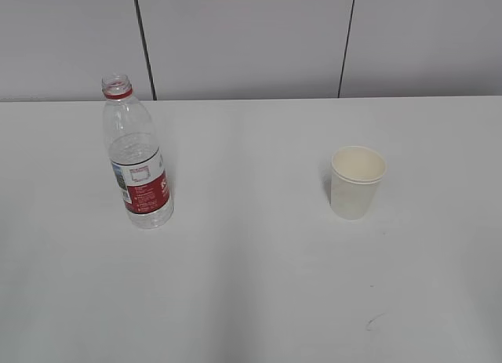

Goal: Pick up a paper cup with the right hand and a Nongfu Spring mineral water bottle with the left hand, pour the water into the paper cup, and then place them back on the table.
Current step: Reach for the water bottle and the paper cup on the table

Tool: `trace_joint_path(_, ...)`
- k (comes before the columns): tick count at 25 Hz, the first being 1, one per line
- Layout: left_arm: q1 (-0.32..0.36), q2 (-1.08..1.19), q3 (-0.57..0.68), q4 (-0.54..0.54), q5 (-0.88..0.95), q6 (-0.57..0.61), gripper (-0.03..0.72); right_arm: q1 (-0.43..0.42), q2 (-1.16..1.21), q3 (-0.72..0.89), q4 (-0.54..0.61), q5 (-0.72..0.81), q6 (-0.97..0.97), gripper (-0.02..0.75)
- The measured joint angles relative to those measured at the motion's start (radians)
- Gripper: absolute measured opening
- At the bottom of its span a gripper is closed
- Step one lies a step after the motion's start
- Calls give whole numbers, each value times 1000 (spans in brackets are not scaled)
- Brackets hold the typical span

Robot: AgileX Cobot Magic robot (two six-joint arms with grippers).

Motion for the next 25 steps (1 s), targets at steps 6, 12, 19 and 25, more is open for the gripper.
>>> trace_joint_path(6, 0, 0, 0, 0, 0, 0, 436, 0, 0, 0, 1, 0, 0, 565)
trace_joint_path(12, 0, 0, 0, 0, 0, 0, 428, 0, 0, 0, 1, 0, 0, 565)
trace_joint_path(19, 0, 0, 0, 0, 0, 0, 428, 0, 62, -18, -3, -179, -4, 565)
trace_joint_path(25, 0, 0, 0, 0, 0, 0, 427, 0, 294, -18, -3, -500, -4, 564)
